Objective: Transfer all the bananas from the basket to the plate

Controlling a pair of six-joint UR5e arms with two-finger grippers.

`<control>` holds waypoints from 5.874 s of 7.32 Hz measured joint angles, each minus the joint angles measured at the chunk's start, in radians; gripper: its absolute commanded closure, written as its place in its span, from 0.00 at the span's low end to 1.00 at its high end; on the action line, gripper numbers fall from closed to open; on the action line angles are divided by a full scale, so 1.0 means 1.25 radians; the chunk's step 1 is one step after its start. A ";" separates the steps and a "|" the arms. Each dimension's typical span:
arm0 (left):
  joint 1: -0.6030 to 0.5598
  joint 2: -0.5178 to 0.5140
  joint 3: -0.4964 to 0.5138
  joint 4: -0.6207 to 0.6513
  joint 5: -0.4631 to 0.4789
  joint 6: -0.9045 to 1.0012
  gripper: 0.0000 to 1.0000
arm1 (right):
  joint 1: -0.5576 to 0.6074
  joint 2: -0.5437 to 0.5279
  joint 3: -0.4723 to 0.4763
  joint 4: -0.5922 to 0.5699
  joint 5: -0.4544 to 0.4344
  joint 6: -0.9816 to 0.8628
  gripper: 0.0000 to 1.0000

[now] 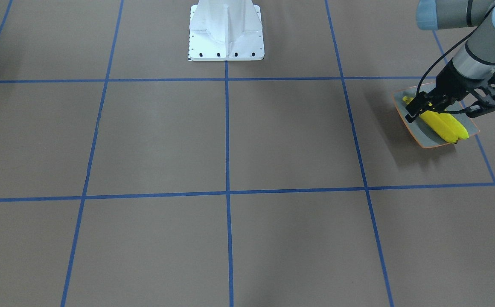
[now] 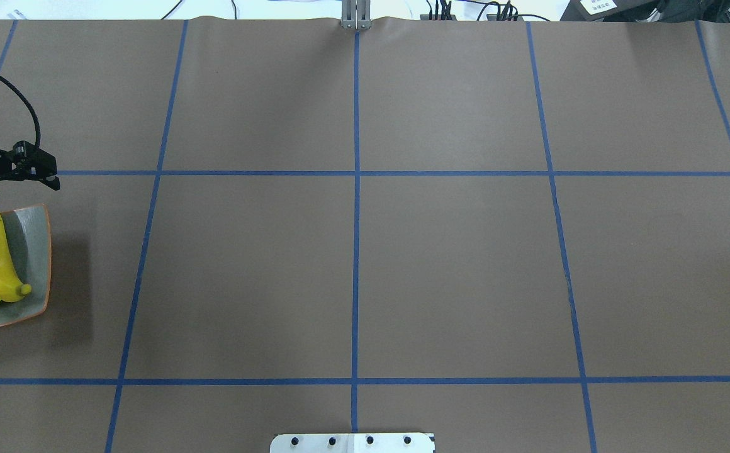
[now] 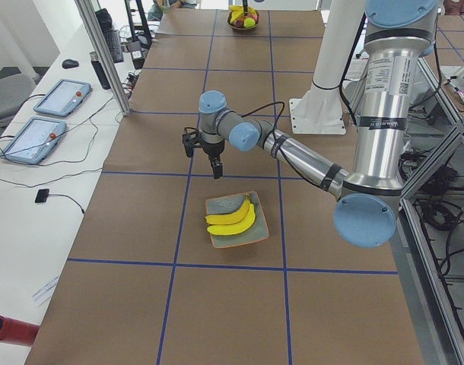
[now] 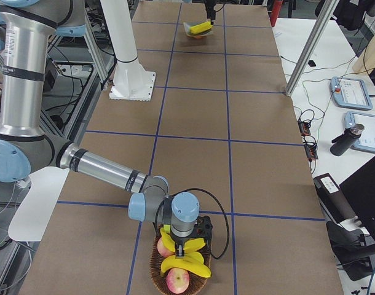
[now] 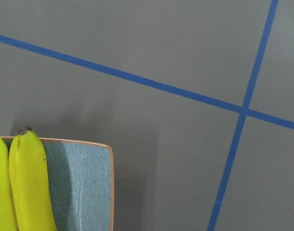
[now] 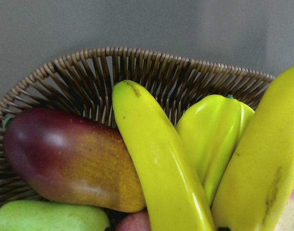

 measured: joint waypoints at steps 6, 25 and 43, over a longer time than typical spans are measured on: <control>0.007 -0.012 0.007 -0.041 -0.001 -0.053 0.00 | 0.008 0.007 0.218 -0.226 0.000 -0.014 1.00; 0.150 -0.440 0.378 -0.848 -0.046 -0.561 0.00 | -0.623 0.565 0.286 0.264 -0.035 1.229 1.00; 0.255 -0.499 0.399 -0.928 0.119 -0.653 1.00 | -0.674 0.634 0.293 0.337 -0.035 1.325 0.00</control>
